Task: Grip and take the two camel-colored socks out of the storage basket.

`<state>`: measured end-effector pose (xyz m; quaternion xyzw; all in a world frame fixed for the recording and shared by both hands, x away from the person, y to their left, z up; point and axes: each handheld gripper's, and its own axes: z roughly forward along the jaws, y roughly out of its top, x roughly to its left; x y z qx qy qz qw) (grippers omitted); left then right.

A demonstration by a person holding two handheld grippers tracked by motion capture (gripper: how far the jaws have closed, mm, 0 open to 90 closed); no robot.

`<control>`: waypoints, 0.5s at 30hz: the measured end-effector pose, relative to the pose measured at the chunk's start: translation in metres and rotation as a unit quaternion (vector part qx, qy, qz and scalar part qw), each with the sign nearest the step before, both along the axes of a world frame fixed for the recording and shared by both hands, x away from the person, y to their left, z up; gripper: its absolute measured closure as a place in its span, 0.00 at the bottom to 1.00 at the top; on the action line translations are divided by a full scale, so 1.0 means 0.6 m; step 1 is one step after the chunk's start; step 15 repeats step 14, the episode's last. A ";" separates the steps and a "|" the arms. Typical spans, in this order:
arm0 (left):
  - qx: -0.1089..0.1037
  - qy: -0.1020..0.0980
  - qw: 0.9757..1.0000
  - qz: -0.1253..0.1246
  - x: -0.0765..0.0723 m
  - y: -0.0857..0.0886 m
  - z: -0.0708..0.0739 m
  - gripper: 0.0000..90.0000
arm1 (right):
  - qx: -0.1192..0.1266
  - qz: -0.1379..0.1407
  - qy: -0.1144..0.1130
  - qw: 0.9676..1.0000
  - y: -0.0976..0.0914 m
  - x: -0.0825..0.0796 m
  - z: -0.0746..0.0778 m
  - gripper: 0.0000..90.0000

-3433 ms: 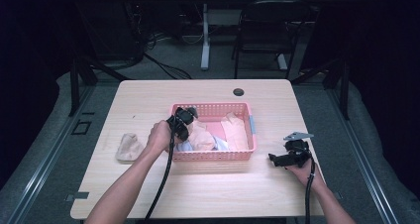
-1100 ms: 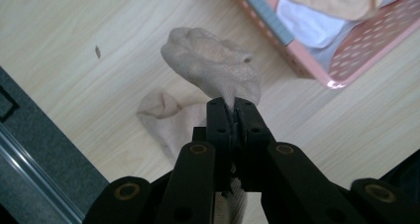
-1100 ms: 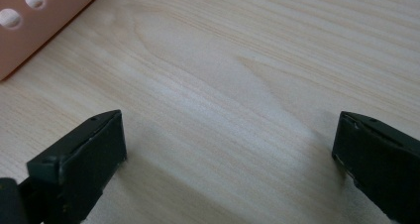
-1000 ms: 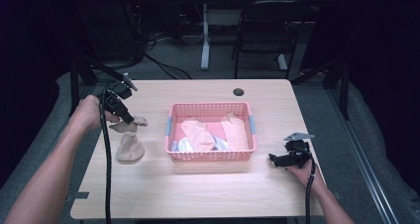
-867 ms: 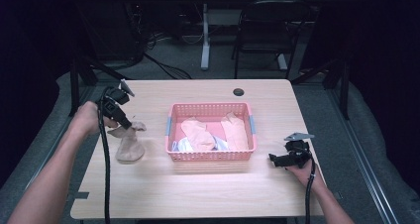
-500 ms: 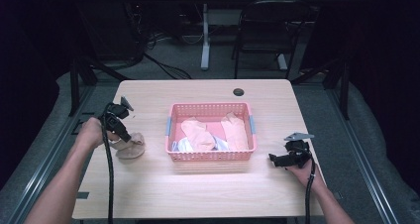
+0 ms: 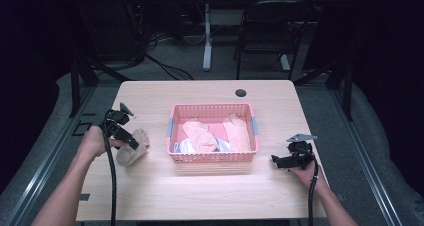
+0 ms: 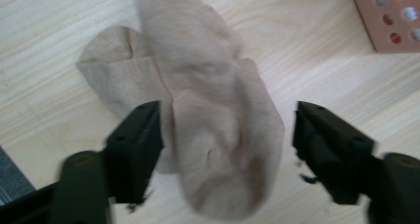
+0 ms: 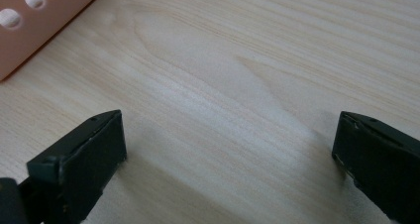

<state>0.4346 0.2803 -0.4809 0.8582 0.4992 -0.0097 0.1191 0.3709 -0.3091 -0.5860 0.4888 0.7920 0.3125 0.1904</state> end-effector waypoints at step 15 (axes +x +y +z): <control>-0.003 -0.030 1.000 0.002 -0.050 0.019 0.027 0.06 | 0.000 -0.001 0.000 1.000 0.000 0.000 0.000 0.00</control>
